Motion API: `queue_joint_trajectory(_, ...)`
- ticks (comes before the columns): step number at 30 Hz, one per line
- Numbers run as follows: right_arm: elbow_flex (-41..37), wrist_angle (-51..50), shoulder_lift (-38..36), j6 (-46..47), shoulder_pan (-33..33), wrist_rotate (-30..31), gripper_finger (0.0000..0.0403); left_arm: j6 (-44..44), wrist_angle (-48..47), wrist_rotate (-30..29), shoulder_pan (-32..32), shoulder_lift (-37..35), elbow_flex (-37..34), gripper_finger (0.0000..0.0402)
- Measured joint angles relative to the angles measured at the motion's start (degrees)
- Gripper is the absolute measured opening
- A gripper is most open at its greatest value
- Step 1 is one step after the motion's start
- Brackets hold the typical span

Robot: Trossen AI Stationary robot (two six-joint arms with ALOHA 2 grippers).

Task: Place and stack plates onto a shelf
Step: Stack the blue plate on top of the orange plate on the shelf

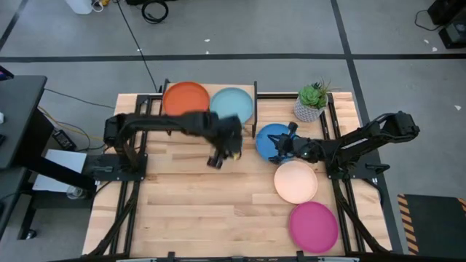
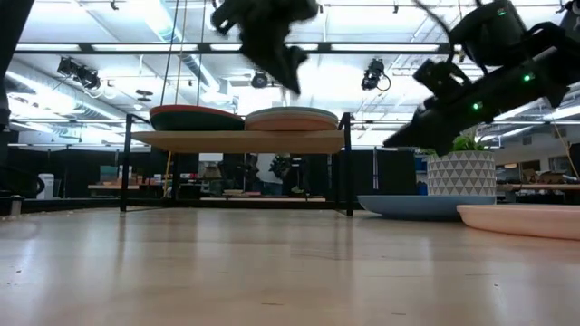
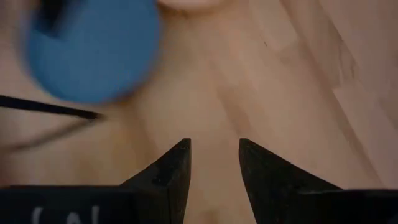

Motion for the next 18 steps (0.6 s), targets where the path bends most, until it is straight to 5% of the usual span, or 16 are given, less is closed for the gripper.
queue_joint_trajectory(13,14.52,-30.36,0.02,14.19,2.63,-13.74,0.0020,-1.69,25.91,-5.71,-5.93,-0.90,-25.48,0.0142)
queue_joint_trajectory(18,21.24,-45.79,0.04,20.47,5.41,-14.04,0.0034,-1.92,37.91,-7.01,-4.92,-4.76,-36.17,0.0142)
